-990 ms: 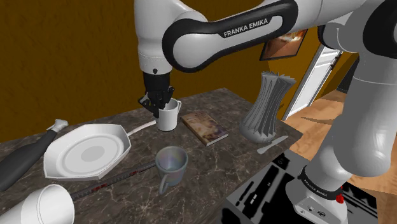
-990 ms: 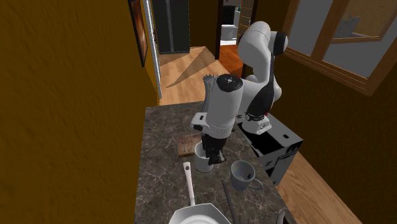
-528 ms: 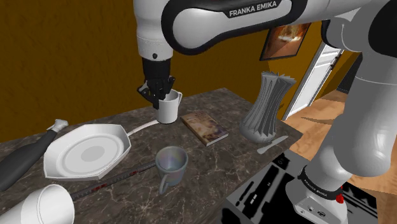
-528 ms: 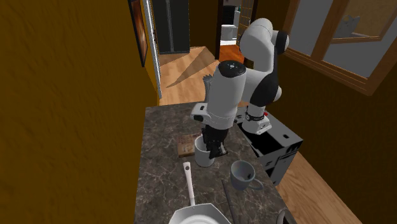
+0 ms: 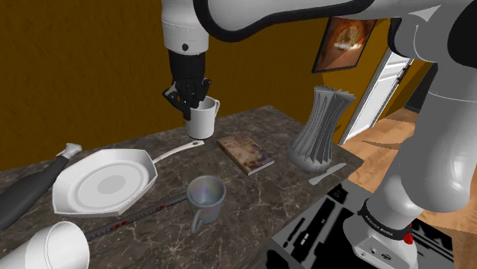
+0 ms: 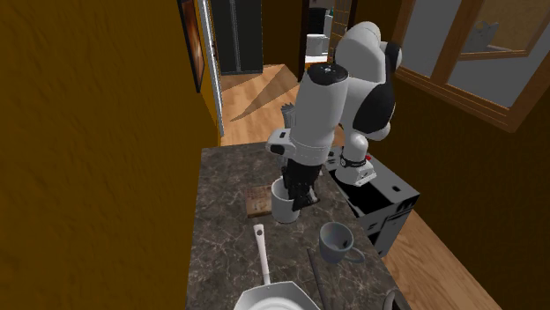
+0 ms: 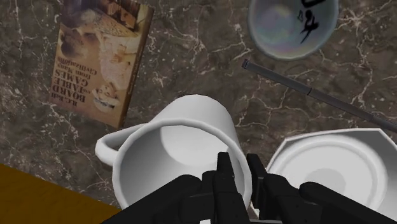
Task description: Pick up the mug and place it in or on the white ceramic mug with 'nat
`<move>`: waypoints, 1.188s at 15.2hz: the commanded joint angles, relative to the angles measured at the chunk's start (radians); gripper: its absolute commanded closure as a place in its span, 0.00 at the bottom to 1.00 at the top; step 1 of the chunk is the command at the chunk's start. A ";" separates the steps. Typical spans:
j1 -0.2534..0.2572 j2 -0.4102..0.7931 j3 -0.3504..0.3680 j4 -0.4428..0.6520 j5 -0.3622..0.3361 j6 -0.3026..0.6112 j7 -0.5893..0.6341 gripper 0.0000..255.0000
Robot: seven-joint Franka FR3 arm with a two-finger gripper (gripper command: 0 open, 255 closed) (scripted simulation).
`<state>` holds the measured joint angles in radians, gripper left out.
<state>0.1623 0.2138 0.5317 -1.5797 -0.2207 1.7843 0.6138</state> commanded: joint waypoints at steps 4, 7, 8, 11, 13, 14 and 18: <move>0.038 -0.071 0.037 -0.048 0.031 -0.024 0.070 1.00; 0.066 -0.108 0.062 -0.070 0.049 -0.040 0.120 1.00; 0.076 -0.118 0.071 -0.074 0.054 -0.046 0.138 1.00; 0.107 -0.143 0.099 -0.081 0.067 -0.067 0.193 1.00; 0.124 -0.152 0.115 -0.079 0.071 -0.080 0.224 1.00; 0.123 -0.153 0.114 -0.094 0.072 -0.066 0.225 1.00; 0.121 -0.156 0.113 -0.151 0.072 -0.012 0.230 1.00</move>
<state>0.2841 0.0631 0.6447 -1.7132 -0.1509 1.7587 0.8422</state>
